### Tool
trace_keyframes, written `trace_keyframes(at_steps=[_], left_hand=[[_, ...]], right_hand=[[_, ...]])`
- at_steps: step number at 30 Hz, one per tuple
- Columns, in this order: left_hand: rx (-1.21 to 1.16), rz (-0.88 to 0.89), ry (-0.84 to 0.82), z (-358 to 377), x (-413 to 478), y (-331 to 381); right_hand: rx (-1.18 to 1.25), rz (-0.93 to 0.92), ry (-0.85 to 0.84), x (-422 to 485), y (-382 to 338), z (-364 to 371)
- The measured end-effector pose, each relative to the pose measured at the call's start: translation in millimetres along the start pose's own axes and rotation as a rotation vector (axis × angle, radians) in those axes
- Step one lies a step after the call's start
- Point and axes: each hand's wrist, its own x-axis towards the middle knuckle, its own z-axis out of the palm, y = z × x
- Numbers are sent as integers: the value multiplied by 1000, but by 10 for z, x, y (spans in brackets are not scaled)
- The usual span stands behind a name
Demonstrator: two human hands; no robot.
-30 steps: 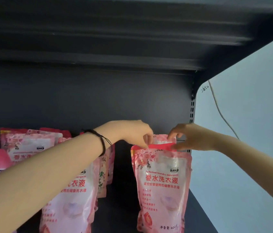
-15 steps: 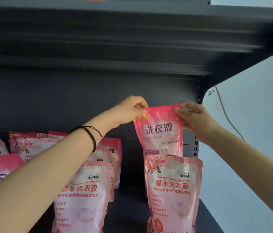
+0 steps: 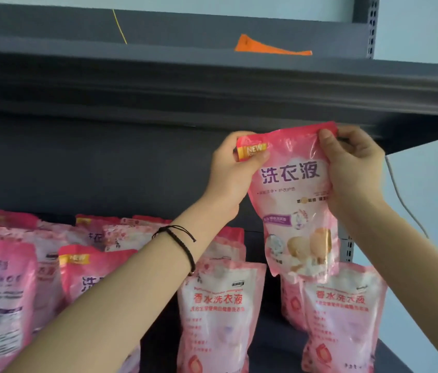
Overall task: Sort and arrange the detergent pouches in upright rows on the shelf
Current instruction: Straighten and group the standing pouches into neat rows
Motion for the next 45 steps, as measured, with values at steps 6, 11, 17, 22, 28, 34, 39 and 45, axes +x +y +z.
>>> trace_keyframes(at_steps=[6,11,17,22,28,34,39,45], left_hand=[[-181,-89,-6,-519,-404,259],[-205,-138,47,-1075,-755,386],[-167,-182,129,-1713,-978,414],[-119,-213,228,-2094,-1133,228],[-13,-182,320,-2384,-1323,-155],[154,-9,372,-2390,-1417,-464],[126,23,446,-2405,-1279,-705],[98,19,467,-2360,-1084,-949]], right_hand=[[25,10,9,-649,-337,334],[6,52,7,-1249,-364,728],[26,84,-52,-1730,-249,1184],[48,113,-70,-2038,42,1491],[-55,98,-30,-2393,575,1694],[-101,87,104,-2544,992,1848],[-124,25,145,-2477,1194,1937],[-132,29,171,-2322,1403,2007]])
